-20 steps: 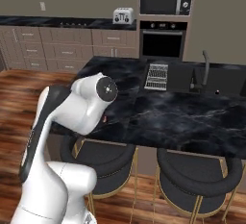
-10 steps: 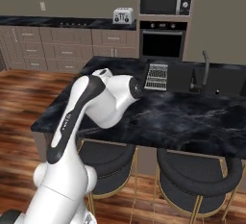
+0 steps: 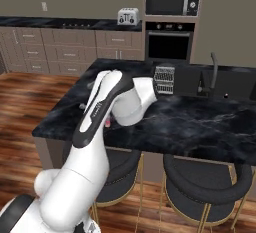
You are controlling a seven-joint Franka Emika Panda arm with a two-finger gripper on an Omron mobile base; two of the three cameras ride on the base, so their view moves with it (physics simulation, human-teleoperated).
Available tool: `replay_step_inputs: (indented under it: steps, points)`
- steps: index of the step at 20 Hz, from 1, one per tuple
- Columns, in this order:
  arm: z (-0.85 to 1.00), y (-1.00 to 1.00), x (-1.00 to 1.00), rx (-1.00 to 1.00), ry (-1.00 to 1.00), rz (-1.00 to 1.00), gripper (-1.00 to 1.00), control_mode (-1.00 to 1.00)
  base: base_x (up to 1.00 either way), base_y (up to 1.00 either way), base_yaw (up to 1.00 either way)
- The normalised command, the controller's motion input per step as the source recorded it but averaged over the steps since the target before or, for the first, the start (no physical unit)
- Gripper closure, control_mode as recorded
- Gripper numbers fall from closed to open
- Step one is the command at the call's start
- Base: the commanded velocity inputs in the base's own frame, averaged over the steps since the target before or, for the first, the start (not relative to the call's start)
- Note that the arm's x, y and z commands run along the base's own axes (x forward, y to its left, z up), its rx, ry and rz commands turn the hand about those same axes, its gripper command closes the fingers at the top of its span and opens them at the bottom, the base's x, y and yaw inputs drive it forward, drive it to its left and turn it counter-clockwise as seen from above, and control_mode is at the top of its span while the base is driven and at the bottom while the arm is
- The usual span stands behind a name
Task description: Place the large bottle from the dining counter next to the other large bottle outside the sink, and place the small bottle from the dining counter next to the other small bottle inside the sink.
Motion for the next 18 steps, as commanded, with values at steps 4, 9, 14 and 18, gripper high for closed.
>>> replay_step_inputs:
  steps: [4, 9, 14, 18]
  points:
    - [-0.17, -0.14, 0.06, 0.03, -0.03, 0.09, -1.0, -1.0, 0.0, 0.0, 0.0]
    - [-0.07, -0.1, 0.05, 0.04, -0.06, 0.0, -1.0, -1.0, 0.0, 0.0, 0.0]
    - [-0.07, -0.1, 0.0, 0.05, -0.01, 0.03, -1.0, -1.0, 0.0, 0.0, 0.0]
    - [-0.18, -0.04, 0.0, 0.12, 0.0, 0.04, -1.0, -1.0, 0.0, 0.0, 0.0]
